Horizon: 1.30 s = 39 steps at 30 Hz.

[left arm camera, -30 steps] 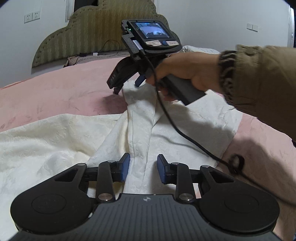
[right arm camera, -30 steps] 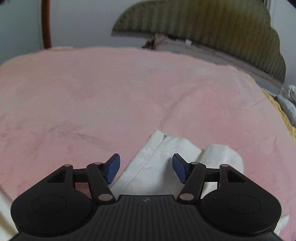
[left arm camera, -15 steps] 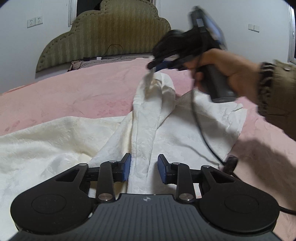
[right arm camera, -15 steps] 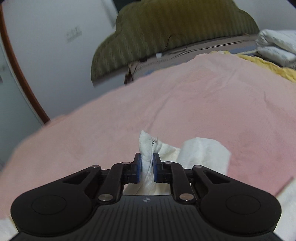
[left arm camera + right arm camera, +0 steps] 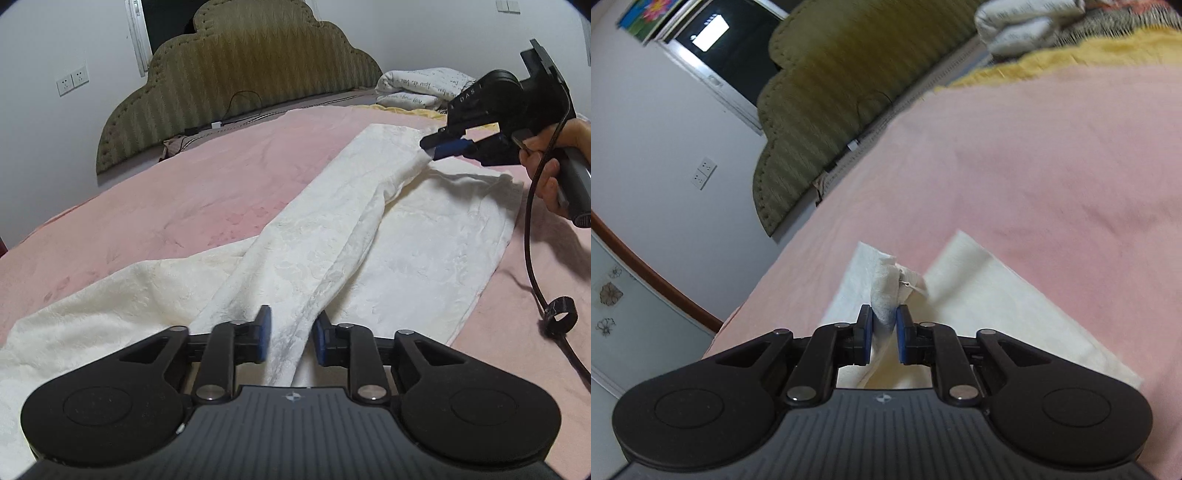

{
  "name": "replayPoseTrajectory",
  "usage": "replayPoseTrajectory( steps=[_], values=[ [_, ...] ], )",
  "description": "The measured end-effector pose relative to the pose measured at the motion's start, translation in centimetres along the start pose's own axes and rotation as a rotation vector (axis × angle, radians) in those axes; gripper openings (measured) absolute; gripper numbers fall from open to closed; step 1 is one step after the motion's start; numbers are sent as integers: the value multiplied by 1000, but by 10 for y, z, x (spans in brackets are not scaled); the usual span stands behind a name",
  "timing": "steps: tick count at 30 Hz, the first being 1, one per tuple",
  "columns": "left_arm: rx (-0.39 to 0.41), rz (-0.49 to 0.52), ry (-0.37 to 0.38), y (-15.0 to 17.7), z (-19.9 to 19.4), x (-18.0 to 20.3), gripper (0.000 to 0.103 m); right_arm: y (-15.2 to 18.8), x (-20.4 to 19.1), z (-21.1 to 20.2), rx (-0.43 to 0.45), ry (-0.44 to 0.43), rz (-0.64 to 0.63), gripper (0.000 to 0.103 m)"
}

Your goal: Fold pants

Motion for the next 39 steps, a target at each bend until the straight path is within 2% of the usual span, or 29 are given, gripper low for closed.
replayPoseTrajectory(
  steps=[2, 3, 4, 6, 7, 8, 9, 10, 11, 12, 15, 17, 19, 21, 23, 24, 26, 29, 30, 32, 34, 39],
  values=[
    [-5, 4, -12, -1, 1, 2, 17, 1, 8, 4, -4, -13, 36, 18],
    [-8, 10, -21, -2, 1, 3, 16, 2, 10, 7, -7, -16, 49, 27],
    [-9, 15, -30, -2, 2, 5, 14, 2, 11, 11, -11, -14, 58, 41],
    [-10, 26, -42, -3, 2, 7, 11, 0, 11, 18, -2, -33, 66, 58],
    [-11, 30, -48, -1, 1, 9, 10, 1, 9, 21, -3, -44, 68, 59],
    [-12, 31, -53, -1, 1, 10, 9, -1, 6, 25, -6, -42, 59, 58],
    [-13, 30, -55, -1, 1, 10, 8, -2, 3, 27, -5, -27, 45, 48],
    [-14, 24, -58, -1, 1, 10, 7, -3, 1, 29, -10, -14, 33, 23],
    [-16, 13, -58, -1, 1, 9, 6, -4, -2, 31, -18, -5, 28, 14],
    [-18, -1, -53, -1, 0, 8, 6, -6, -5, 32, -27, -5, 25, 10],
    [-22, -56, -51, -6, 1, -3, 6, -17, -29, 37, -46, -5, -40, 9],
    [9, -100, -103, -18, -2, -19, 6, -30, -60, 40, -44, -45, -98, 9],
    [88, -180, -190, -34, -14, -41, 6, -47, -95, 30, 17, -155, -134, 9],
    [200, -248, -239, -48, -33, -57, 7, -61, -128, 5, 122, -321, -166, 9],
    [264, -236, -261, -57, -49, -58, 7, -64, -149, -27, 234, -434, -249, 9],
    [250, -178, -256, -58, -49, -49, 7, -61, -150, -40, 275, -441, -297, 9],
    [179, -59, -218, -46, -42, -25, 6, -51, -128, -46, 262, -329, -311, 9],
    [84, 41, -70, -16, -30, 15, 7, -29, -48, -37, 125, -61, -203, 10],
    [72, 73, -32, -8, -30, 27, 7, -21, -20, -39, 95, -9, -142, 10],
    [61, 148, -7, 2, -30, 48, 7, -2, 26, -49, 59, 35, -22, 10],
    [58, 202, -10, 6, -28, 58, 7, 11, 52, -62, 48, 60, 30, 10],
    [30, 162, 16, 5, -25, 58, 7, 21, 57, -86, 71, 79, 6, 10]
  ],
)
Point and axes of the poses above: each gripper's, at about its wrist camera, not at the fingertips, and z roughly the way its jaws point, x to its right, y to its underside, the point moved 5 cm from there along z, roughly the way its jaws point, and after that the axes turned 2 degrees about y, right-handed, at the moved point
